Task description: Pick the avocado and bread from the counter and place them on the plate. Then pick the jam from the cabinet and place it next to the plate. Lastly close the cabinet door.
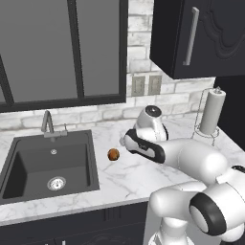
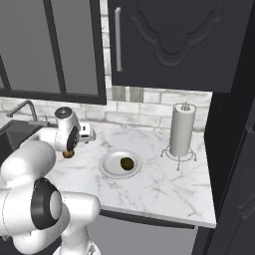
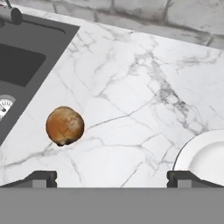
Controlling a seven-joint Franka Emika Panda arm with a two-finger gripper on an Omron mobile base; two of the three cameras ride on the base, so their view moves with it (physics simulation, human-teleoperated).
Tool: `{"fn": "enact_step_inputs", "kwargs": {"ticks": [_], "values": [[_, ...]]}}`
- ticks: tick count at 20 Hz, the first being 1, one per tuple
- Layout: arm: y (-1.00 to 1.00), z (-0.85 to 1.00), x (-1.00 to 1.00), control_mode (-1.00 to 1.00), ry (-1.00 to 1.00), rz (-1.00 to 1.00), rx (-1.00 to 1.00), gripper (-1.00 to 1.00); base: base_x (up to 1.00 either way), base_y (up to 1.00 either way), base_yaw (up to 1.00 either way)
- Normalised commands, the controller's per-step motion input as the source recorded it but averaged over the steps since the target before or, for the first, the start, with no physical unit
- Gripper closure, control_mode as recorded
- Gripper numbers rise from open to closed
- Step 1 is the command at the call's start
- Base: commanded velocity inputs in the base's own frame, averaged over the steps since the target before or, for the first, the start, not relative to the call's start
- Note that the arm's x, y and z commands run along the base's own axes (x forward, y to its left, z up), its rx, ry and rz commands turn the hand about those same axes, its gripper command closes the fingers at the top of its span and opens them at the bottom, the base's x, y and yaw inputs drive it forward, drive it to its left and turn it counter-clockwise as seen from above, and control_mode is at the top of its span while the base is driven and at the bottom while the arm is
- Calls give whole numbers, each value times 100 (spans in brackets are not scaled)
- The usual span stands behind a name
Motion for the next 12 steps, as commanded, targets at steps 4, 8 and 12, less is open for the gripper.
{"fn": "enact_step_inputs", "kwargs": {"ticks": [4,8,12], "values": [[17,1,0,-100,7,-2,1,-100,0,0,0],[19,0,0,-100,3,0,0,-100,0,0,0],[20,0,0,-100,0,0,0,-100,0,0,0]]}}
